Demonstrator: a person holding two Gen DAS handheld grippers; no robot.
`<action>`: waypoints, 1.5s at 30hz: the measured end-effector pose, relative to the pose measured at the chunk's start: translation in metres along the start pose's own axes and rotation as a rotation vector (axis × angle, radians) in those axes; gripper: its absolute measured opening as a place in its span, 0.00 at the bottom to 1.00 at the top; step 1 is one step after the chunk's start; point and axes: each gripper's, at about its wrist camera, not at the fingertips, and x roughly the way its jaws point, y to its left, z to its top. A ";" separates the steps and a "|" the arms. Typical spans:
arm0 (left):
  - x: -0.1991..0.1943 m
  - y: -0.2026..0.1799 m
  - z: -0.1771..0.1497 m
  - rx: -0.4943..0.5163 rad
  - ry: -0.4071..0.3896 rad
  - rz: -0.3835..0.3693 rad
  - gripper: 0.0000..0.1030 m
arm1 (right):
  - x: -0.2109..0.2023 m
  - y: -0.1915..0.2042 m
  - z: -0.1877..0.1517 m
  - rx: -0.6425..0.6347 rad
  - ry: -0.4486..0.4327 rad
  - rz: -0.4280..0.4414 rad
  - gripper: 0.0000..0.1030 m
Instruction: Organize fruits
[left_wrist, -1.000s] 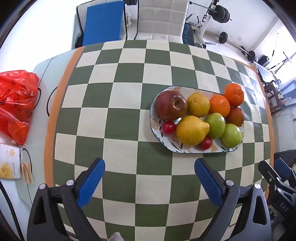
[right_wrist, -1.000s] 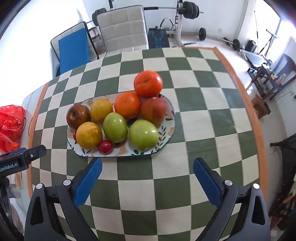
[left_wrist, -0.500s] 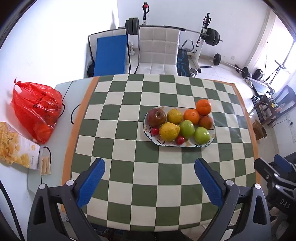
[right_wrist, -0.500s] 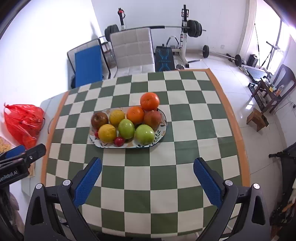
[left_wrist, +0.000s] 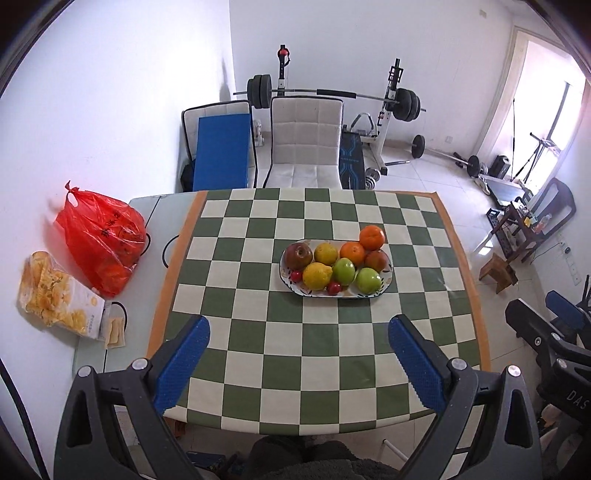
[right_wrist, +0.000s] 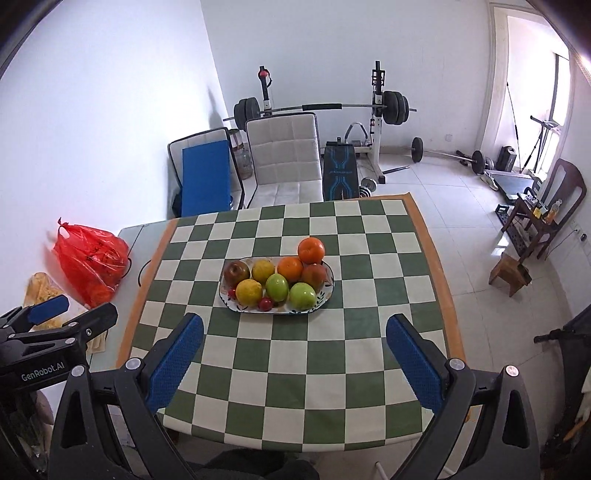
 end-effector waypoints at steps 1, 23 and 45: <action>-0.005 0.000 -0.001 -0.004 -0.006 0.003 0.96 | -0.009 0.001 0.000 -0.002 -0.008 0.001 0.98; -0.020 -0.007 -0.002 -0.011 -0.058 0.015 0.96 | -0.040 0.006 0.000 -0.004 -0.017 0.014 0.98; 0.073 -0.001 0.010 -0.001 -0.047 0.084 1.00 | 0.088 -0.004 0.013 -0.035 0.015 -0.084 0.98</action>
